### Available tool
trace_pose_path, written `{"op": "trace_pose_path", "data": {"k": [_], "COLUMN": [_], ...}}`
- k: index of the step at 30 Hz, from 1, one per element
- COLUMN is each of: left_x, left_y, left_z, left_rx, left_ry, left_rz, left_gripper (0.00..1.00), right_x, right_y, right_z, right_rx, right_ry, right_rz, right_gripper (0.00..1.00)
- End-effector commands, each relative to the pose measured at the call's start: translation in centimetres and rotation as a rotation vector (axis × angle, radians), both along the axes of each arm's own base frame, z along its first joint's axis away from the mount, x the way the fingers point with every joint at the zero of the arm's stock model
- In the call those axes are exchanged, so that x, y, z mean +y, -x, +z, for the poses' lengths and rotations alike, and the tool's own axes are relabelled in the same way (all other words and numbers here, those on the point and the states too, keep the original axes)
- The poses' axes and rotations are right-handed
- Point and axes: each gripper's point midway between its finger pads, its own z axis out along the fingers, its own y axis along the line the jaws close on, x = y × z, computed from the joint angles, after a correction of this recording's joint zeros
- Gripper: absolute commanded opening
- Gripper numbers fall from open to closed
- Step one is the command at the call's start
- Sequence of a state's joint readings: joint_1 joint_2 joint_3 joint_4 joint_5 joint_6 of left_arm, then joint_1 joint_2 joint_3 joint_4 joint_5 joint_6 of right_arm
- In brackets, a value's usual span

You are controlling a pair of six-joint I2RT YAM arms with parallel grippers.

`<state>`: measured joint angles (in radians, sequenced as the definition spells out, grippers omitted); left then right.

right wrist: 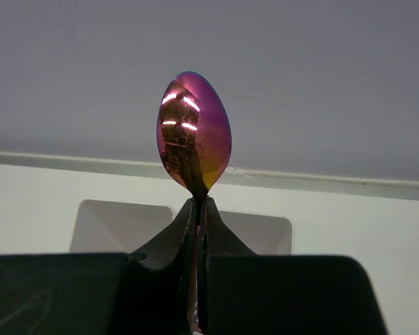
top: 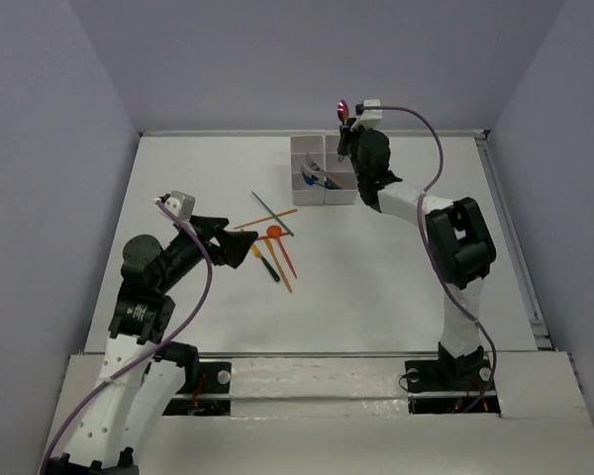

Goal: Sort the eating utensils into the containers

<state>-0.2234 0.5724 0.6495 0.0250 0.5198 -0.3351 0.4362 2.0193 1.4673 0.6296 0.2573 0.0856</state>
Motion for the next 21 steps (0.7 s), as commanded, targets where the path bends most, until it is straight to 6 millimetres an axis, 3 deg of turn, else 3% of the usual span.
{"op": "trace_pose_path", "data": {"k": [1,5,12,21], "left_x": [-0.2,-0.1,-0.1,-0.1], "left_y": [0.1,-0.1,-0.1,0.0], "left_z": [2.3,2.4,2.3,2.5], "left_rx": [-0.076,-0.079,-0.076,-0.084], "left_ry": [0.001,0.002,0.002,0.005], "left_rz": [-0.013,-0.01,-0.015,-0.013], "left_gripper": [0.99,0.99,0.99,0.99], "right_x": [-0.9,-1.1,-1.3,-1.9], "right_y": [-1.4,-2.1,-1.7,-0.6], "right_z": [5.3,3.2,-0.5,-2.2], "right_rx": [-0.214,-0.211,-0.173,-0.147], "right_ry": [-0.062,-0.036,-0.032,-0.03], "right_rz": [-0.043,-0.045,-0.048,-0.054], "right_gripper": [0.0,0.0,0.0,0.02]}}
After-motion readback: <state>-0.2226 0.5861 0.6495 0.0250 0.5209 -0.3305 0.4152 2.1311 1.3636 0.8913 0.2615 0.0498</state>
